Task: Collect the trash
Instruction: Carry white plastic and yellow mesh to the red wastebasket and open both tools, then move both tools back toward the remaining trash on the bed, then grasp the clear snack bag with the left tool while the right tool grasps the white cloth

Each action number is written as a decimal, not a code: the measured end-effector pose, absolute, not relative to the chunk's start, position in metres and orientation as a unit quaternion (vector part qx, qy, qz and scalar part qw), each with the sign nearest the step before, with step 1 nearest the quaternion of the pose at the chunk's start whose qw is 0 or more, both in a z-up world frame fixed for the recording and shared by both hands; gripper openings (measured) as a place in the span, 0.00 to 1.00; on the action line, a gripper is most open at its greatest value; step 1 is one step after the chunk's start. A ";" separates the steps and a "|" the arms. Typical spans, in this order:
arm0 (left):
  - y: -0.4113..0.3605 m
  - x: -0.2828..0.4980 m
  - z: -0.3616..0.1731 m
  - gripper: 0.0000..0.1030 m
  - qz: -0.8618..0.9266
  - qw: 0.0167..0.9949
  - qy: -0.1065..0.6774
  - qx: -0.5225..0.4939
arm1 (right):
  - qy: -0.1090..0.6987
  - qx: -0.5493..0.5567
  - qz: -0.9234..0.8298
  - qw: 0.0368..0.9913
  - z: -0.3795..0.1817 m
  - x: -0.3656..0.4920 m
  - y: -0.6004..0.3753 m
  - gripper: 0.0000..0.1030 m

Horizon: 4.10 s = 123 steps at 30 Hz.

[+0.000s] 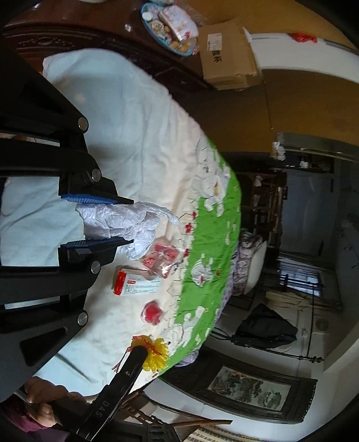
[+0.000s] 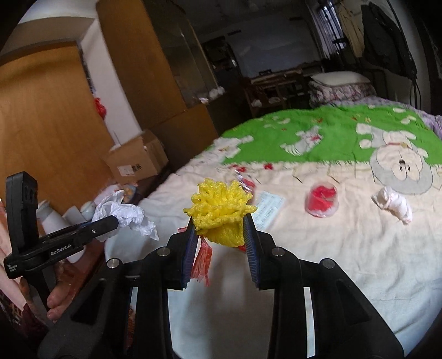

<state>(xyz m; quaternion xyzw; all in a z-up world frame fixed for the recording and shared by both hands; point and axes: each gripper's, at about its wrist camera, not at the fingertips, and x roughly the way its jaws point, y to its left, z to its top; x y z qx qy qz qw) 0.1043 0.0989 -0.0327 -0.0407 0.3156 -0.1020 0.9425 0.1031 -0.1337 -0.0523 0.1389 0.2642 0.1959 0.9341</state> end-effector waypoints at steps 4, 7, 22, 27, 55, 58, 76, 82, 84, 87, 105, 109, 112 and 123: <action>0.108 0.076 -0.014 0.21 -0.087 0.952 0.292 -0.037 | 0.238 0.132 0.214 0.938 -0.030 0.082 -0.125 0.33; 0.116 0.055 -0.002 0.20 -0.077 0.958 0.276 -0.035 | 0.220 0.128 0.228 0.940 -0.015 0.065 -0.119 0.33; 0.200 -0.045 0.009 0.21 -0.007 0.965 0.252 -0.070 | 0.182 0.094 0.283 0.937 0.018 -0.002 -0.081 0.33; 0.251 -0.044 -0.043 0.22 0.021 0.939 0.322 -0.120 | 0.221 0.073 0.304 0.924 0.003 0.006 -0.048 0.33; 0.400 -0.058 -0.165 0.94 0.184 0.867 0.396 -0.242 | 0.472 -0.067 0.461 0.749 -0.123 0.029 0.200 0.55; 0.395 -0.055 -0.167 0.94 0.182 0.868 0.398 -0.234 | 0.474 -0.054 0.449 0.755 -0.121 0.034 0.192 0.57; 0.316 -0.050 -0.102 0.94 0.147 0.915 0.352 -0.132 | 0.407 0.008 0.405 0.819 -0.072 0.032 0.111 0.65; 0.277 -0.054 -0.073 0.94 0.133 0.932 0.328 -0.081 | 0.369 0.036 0.391 0.842 -0.052 0.021 0.071 0.68; 0.264 -0.055 -0.065 0.94 0.129 0.936 0.322 -0.068 | 0.357 0.045 0.386 0.849 -0.046 0.018 0.057 0.71; 0.242 -0.057 -0.052 0.94 0.123 0.942 0.311 -0.041 | 0.333 0.056 0.375 0.863 -0.036 0.011 0.035 0.77; 0.112 0.042 -0.050 0.94 0.047 0.942 0.326 0.068 | 0.317 0.138 0.175 0.922 -0.064 0.084 -0.139 0.87; 0.083 0.080 -0.060 0.94 0.023 0.937 0.341 0.078 | 0.321 0.155 0.111 0.928 -0.079 0.101 -0.184 0.87; 0.063 0.108 -0.067 0.94 0.005 0.931 0.355 0.080 | 0.326 0.165 0.074 0.928 -0.091 0.111 -0.208 0.87; 0.002 0.209 -0.092 0.94 -0.057 0.911 0.400 0.081 | 0.355 0.174 -0.013 0.919 -0.131 0.151 -0.266 0.87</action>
